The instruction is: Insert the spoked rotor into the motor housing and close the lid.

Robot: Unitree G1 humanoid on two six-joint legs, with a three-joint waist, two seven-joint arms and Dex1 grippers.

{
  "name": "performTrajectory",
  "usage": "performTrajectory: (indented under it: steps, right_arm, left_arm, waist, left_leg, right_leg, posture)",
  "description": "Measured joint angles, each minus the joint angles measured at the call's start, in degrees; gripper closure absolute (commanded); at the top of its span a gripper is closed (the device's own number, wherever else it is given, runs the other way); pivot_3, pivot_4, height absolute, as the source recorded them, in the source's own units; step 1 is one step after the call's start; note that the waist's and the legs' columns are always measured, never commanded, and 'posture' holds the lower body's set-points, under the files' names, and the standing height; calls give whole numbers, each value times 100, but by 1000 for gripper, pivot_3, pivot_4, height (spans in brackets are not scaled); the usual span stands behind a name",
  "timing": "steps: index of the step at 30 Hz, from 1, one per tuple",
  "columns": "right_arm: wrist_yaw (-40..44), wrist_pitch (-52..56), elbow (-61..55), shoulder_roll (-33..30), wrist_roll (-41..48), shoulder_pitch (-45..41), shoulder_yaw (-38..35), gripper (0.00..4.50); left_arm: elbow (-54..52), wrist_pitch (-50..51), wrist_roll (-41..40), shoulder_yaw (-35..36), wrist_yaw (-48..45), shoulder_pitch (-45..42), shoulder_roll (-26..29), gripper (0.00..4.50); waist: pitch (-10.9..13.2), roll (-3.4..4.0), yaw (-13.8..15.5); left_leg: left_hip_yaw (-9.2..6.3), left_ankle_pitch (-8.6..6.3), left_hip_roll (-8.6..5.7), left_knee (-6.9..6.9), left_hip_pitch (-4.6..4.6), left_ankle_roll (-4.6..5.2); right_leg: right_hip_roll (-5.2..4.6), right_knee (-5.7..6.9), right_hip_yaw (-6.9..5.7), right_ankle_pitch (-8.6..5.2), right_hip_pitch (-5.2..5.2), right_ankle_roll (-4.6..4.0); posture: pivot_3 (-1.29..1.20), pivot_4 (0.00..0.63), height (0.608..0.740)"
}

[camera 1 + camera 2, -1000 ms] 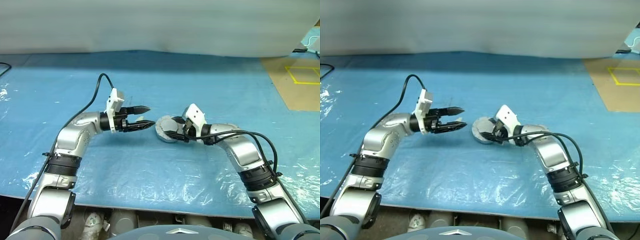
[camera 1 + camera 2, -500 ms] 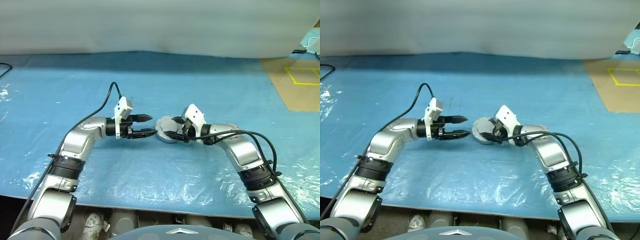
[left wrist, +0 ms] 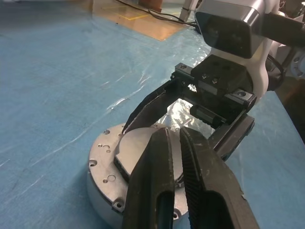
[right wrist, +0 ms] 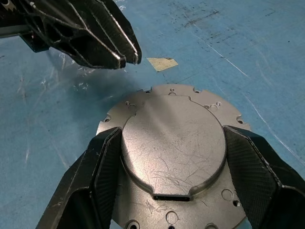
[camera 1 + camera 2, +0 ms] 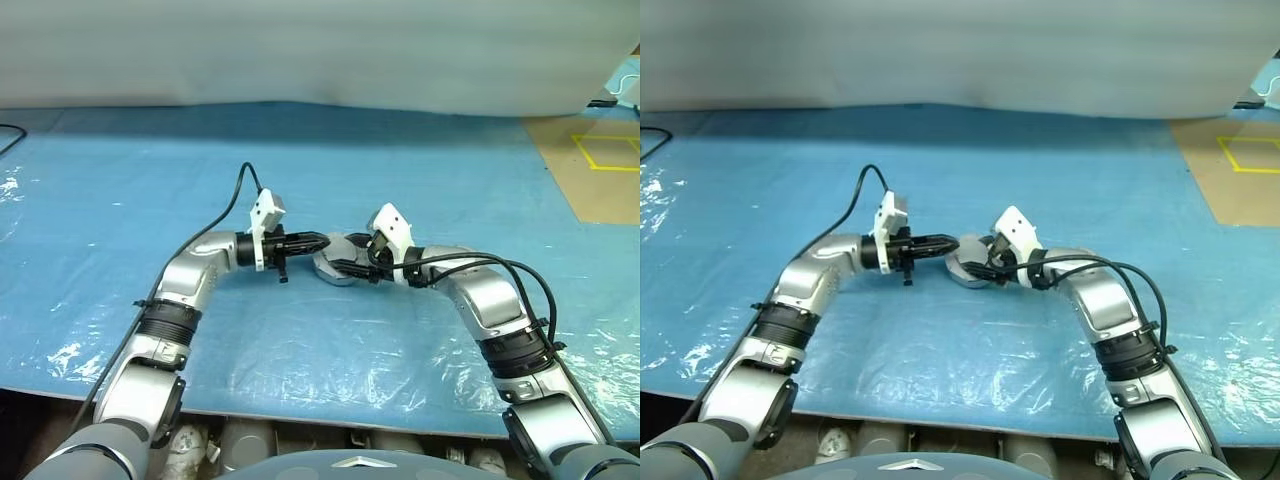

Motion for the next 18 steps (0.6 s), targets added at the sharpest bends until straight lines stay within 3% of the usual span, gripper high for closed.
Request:
performTrajectory:
  steps: [10,14,18]
  right_arm:
    - [-53,115,-158,-78,-13,96,14,1558]
    - [-99,193,-332,19,-1,185,19,154]
    - [-59,336,-476,18,143,252,-33,33]
  left_arm:
    - [731,-951,906,-514,70,-218,-175,4158]
    - [479,-967,1021,-560,96,-40,-56,4191]
    - [280,-991,1052,-564,126,117,-11,4191]
  waist:
    - [-7,0,50]
    - [-27,-1,48]
    - [-34,1,41]
  left_leg:
    - [-2,0,-1,-9,10,0]
    - [-1,0,1,-12,24,0]
    - [-1,-1,2,-12,28,0]
  right_leg:
    - [-4,-11,-4,1,15,1]
    - [-4,-12,-3,-1,25,1]
    - [-9,-14,-1,-1,28,2]
  posture:
    - [0,150,740]
    - [0,150,740]
    - [0,150,740]
